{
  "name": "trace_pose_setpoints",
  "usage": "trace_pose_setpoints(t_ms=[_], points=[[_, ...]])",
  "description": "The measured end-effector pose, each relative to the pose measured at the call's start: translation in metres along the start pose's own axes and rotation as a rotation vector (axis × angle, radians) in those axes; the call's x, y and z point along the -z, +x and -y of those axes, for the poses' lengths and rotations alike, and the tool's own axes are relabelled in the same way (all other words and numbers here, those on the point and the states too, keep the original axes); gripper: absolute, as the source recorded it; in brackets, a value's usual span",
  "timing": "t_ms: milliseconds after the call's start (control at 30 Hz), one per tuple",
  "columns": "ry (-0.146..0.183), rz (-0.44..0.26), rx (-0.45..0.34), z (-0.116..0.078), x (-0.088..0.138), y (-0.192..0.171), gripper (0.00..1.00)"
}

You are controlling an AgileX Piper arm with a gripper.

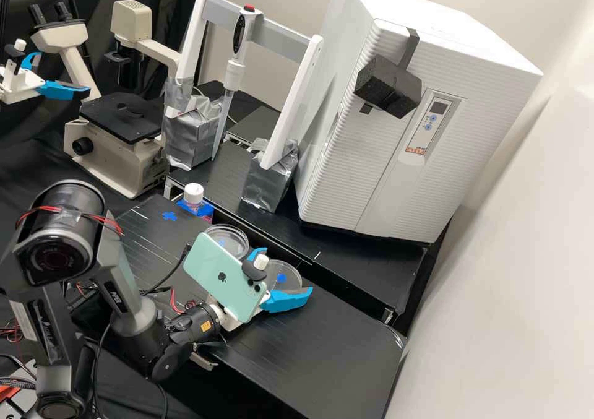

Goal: Close the lid

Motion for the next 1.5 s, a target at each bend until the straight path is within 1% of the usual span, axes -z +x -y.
trace_pose_setpoints(t_ms=[67,100,167,200,300,333,400,533,633,667,767,800,900,1000,1033,1133,1167,1233,1400,1500], points=[[0.018,0.006,-0.011,-0.004,0.002,-0.003,0.00],[0.028,-0.008,-0.027,-0.007,0.007,-0.005,0.00],[0.032,-0.031,-0.052,-0.012,0.015,-0.010,0.00],[0.040,-0.042,-0.059,-0.012,0.018,-0.012,0.00],[0.046,-0.084,-0.071,-0.010,0.030,-0.020,0.00],[0.045,-0.098,-0.068,-0.008,0.034,-0.022,0.00],[0.033,-0.135,-0.049,-0.002,0.042,-0.026,0.00],[0.013,-0.219,0.017,0.013,0.057,-0.033,0.00],[0.011,-0.269,0.062,0.021,0.064,-0.034,0.00],[0.005,-0.292,0.078,0.024,0.068,-0.034,0.00],[-0.010,-0.324,0.106,0.028,0.072,-0.034,0.00],[-0.019,-0.329,0.111,0.029,0.073,-0.034,0.00],[-0.033,-0.332,0.124,0.032,0.073,-0.032,0.00],[-0.030,-0.318,0.140,0.034,0.070,-0.030,0.00],[-0.036,-0.314,0.143,0.035,0.069,-0.029,0.00],[-0.036,-0.301,0.147,0.036,0.066,-0.028,0.00],[-0.041,-0.297,0.148,0.036,0.065,-0.027,0.00],[-0.037,-0.286,0.152,0.037,0.063,-0.025,0.00],[-0.046,-0.276,0.164,0.041,0.062,-0.021,0.00],[-0.046,-0.264,0.175,0.044,0.059,-0.019,0.00]])
